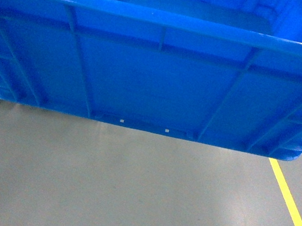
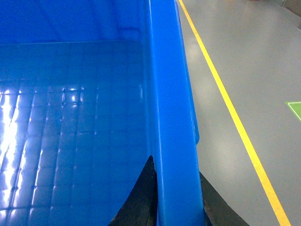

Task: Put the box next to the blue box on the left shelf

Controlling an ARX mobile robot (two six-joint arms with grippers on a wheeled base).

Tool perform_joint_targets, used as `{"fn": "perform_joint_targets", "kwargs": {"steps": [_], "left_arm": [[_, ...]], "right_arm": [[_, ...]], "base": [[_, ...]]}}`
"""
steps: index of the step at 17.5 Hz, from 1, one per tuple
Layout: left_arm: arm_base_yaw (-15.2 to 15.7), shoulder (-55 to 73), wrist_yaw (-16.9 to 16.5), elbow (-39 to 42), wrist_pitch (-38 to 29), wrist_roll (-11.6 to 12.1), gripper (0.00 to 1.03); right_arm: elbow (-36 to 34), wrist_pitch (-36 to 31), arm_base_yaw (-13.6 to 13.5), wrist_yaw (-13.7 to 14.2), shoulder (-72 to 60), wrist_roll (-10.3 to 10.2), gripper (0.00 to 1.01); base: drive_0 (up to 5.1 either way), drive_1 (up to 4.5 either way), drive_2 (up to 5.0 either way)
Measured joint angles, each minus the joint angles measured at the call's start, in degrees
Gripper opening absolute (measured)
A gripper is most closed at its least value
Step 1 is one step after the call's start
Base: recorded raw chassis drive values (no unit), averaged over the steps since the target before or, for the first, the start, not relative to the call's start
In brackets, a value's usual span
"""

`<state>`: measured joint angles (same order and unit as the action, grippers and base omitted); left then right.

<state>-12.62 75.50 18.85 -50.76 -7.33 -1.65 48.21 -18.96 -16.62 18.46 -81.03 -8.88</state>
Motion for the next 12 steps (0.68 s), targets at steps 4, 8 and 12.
{"fn": "perform_joint_targets", "kwargs": {"steps": [4,8,12], "left_arm": [[0.0,0.0,0.0,0.0,-0.1,0.0,0.09],[0.0,0.0,0.0,0.0,0.1,0.0,0.09],[0.0,0.0,0.0,0.0,0.1,0.1,0.09]], "right_arm": [[0.0,-0.2,0.0,0.0,0.0,0.0,0.10],[0.0,-0.2,0.0,0.0,-0.1,0.0,0.10],[0.0,0.0,0.0,0.0,-0.1,0.0,0.10]], "base": [[0.0,4.35,-4.3],[0.0,4.30,-4.3],[0.1,4.35,-4.3]]}}
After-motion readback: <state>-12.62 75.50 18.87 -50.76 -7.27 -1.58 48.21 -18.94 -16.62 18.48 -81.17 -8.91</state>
